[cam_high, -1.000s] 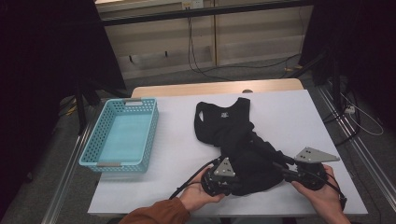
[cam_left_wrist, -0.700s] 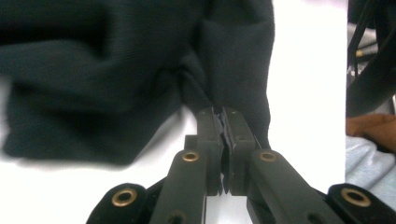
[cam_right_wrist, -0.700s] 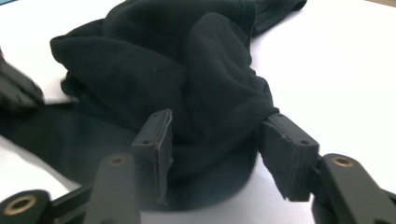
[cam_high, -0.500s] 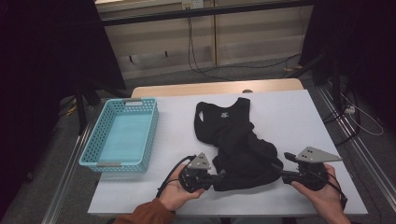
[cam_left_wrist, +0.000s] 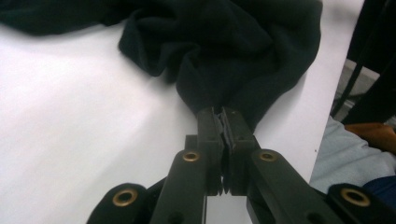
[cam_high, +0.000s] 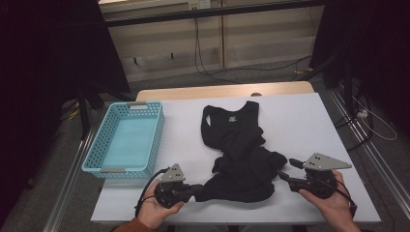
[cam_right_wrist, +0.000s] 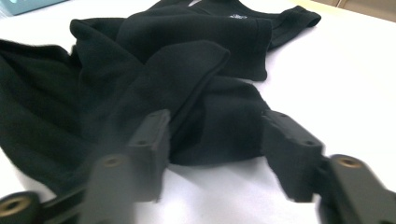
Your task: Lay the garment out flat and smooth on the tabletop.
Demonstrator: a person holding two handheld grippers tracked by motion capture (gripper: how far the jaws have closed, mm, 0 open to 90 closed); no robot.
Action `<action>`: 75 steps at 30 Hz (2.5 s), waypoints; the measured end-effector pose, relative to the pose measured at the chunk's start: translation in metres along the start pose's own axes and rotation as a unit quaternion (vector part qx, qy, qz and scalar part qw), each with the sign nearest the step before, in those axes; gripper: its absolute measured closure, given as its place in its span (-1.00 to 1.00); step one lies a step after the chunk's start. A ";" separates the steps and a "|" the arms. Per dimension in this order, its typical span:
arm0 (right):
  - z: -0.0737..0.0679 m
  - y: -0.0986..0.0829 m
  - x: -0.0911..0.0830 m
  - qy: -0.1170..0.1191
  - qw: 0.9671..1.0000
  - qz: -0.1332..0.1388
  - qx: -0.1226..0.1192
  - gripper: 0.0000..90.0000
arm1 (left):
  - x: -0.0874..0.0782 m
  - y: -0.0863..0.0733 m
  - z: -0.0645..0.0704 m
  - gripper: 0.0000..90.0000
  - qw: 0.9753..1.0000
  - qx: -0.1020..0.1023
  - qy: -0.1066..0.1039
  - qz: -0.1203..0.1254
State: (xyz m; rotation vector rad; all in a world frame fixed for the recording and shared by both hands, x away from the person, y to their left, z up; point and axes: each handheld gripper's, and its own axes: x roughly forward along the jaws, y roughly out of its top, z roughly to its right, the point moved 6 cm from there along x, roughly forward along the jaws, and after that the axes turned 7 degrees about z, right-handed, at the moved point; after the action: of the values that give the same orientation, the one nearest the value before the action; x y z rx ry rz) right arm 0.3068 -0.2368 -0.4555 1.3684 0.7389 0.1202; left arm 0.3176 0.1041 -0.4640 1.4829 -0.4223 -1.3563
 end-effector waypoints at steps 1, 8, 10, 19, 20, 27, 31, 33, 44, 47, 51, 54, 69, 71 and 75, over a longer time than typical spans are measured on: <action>0.000 0.000 0.001 0.000 1.000 0.000 -0.003 0.04 | -0.003 0.000 -0.001 0.95 1.000 -0.001 0.001 0.004; -0.003 0.003 0.014 0.014 1.000 -0.009 -0.009 0.21 | -0.005 0.002 -0.009 0.71 1.000 -0.013 0.015 0.017; -0.004 0.005 0.020 0.016 1.000 -0.011 -0.012 0.20 | 0.000 0.003 -0.008 0.64 1.000 -0.011 0.016 0.015; -0.005 0.015 0.047 0.024 0.999 -0.020 -0.025 0.05 | 0.032 0.009 -0.011 0.55 0.999 0.033 0.010 -0.022; -0.005 0.017 0.049 0.025 0.999 -0.018 -0.026 0.04 | 0.037 0.009 -0.012 0.55 0.999 0.035 0.006 -0.029; -0.005 0.029 0.072 0.035 0.999 -0.018 -0.027 -0.04 | 0.061 0.006 -0.014 0.41 0.997 0.035 -0.002 -0.066; -0.011 0.031 0.084 0.044 0.998 -0.022 -0.028 -0.07 | 0.063 0.001 -0.015 0.47 0.996 0.049 0.023 -0.067; -0.013 0.031 0.086 0.046 0.998 -0.023 -0.029 -0.07 | 0.062 0.000 -0.015 0.63 0.996 0.043 0.020 -0.070; -0.006 0.025 0.099 0.035 0.999 -0.038 -0.012 -0.21 | 0.047 -0.004 -0.019 0.95 0.996 0.021 0.008 -0.085; -0.004 0.022 0.103 0.029 0.999 -0.045 -0.007 -0.32 | 0.036 -0.008 -0.021 0.95 0.996 0.010 0.015 -0.085; -0.004 0.016 0.107 0.036 0.997 -0.063 0.003 -0.34 | 0.021 -0.013 -0.024 0.95 0.997 0.007 0.018 -0.080; -0.006 0.011 0.112 0.039 0.996 -0.076 0.000 -0.34 | 0.015 -0.013 -0.030 0.95 0.997 -0.002 0.036 -0.073; -0.009 0.028 0.092 0.024 0.999 -0.031 -0.020 0.96 | 0.017 -0.013 -0.036 0.91 0.997 -0.010 0.030 -0.069; -0.007 0.031 0.081 0.019 0.999 -0.022 -0.022 0.97 | 0.016 -0.013 -0.038 0.92 0.997 -0.014 0.036 -0.067; 0.001 0.028 0.050 -0.008 0.999 -0.016 -0.044 0.97 | 0.014 -0.013 -0.042 0.93 0.997 -0.024 0.046 -0.066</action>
State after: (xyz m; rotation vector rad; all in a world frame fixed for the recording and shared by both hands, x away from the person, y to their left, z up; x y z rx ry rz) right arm 0.3551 -0.2063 -0.4503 1.2722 0.7343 0.1150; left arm 0.3539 0.1160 -0.4895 1.5490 -0.2361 -1.3855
